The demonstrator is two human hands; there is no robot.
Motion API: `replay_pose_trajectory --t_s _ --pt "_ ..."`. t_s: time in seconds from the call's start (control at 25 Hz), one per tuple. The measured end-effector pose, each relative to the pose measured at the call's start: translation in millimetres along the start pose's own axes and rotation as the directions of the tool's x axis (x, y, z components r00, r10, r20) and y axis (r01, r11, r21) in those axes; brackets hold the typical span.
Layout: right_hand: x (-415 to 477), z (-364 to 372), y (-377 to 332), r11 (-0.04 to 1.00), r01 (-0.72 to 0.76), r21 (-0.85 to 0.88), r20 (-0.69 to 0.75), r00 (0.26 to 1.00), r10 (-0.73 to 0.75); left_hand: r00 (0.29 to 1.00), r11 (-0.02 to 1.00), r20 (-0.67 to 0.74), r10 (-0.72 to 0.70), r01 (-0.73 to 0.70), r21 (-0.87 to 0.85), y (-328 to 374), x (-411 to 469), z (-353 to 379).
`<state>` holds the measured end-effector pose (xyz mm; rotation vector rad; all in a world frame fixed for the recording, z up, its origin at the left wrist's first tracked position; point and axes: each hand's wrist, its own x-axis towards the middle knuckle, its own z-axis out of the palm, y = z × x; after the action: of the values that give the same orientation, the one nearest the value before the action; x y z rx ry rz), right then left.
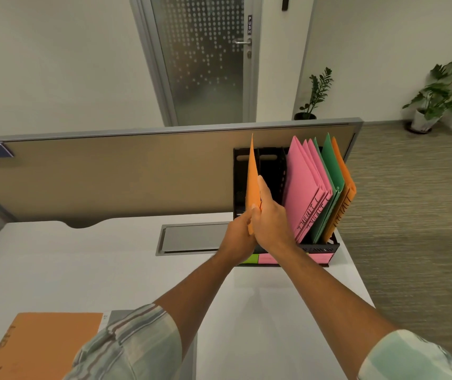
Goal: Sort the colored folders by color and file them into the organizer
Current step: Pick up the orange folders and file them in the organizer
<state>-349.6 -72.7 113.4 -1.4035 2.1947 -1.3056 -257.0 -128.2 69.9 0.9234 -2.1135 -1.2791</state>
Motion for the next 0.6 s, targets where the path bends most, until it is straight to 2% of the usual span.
replay_pose_trajectory --t_s 0.16,0.32,0.52,0.6 --pt "8 -1 1 0.994 -0.049 -0.098 0.06 0.997 0.055 0.988 0.993 0.137 -0.065 0.051 0.107 -6 -11 2" --pt "16 -3 -4 0.987 -0.123 -0.107 0.1 0.986 0.134 0.981 0.974 0.15 -0.126 0.094 0.207 -1 -22 -1" --pt "-18 2 -6 0.953 -0.281 -0.111 0.115 0.949 0.293 0.983 0.977 0.176 -0.047 0.008 0.214 2 -40 -17" --pt "-35 8 -7 0.942 -0.286 -0.176 0.104 0.946 0.307 0.986 0.95 0.162 -0.025 -0.027 0.312 -4 -52 -27"
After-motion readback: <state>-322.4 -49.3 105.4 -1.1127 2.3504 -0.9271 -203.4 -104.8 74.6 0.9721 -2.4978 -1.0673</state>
